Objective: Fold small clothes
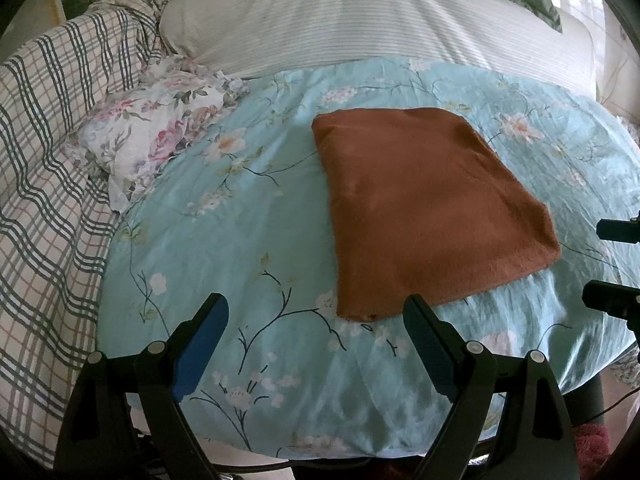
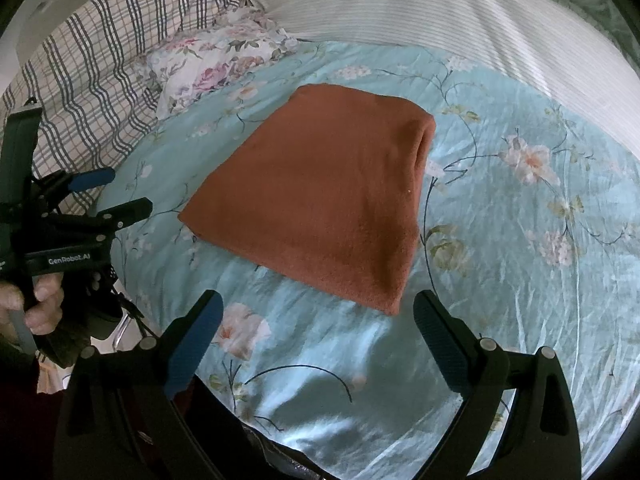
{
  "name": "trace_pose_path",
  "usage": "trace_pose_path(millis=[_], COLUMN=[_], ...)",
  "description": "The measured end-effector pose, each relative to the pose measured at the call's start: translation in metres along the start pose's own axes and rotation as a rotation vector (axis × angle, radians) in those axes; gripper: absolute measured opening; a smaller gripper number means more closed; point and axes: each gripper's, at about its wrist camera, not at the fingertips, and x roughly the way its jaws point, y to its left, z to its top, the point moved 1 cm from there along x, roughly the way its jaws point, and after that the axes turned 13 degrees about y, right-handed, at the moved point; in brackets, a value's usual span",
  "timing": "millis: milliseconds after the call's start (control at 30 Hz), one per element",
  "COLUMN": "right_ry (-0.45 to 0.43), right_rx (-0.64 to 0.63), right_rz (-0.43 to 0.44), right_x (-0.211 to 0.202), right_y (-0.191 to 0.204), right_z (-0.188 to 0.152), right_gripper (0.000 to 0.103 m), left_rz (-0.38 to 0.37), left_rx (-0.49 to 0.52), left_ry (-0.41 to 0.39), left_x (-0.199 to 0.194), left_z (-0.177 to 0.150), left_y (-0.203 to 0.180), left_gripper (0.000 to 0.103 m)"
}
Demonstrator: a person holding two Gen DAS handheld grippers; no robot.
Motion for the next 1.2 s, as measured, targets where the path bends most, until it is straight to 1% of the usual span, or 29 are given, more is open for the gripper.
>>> trace_pose_path(millis=[433,567,633,933,1200], right_ry=[-0.009,-0.010,-0.010,-0.003,0.002], right_rx=[-0.009,-0.008,-0.001,0.021,0.025], right_rz=[-0.001,-0.022,-0.025,-0.007,0.024], right_x=[0.001,0.006,0.008,0.017,0.025], right_y=[-0.008,-0.014,-0.018,-0.034,-0.041], right_z=[0.008,0.018,0.022,0.035,0.039], right_gripper=[0.096,0.096,0.096,0.096,0.096], left_rz=[-0.003,0.018,0.014,0.017,0.022], left_rx=[0.009,-0.001,-0.008,-0.005,-0.018], left_ry=[0.001,-0.008,-0.013,-0.009,0.008], left_x=[0.005,0.011,0.013,0.019,0.024], left_z=[0.007,0.017,0.023,0.039,0.044], left_y=[-0.002,-0.002,-0.001,-0.004,-0.006], left_gripper=[0.090,0.090,0.090,0.090,0.090])
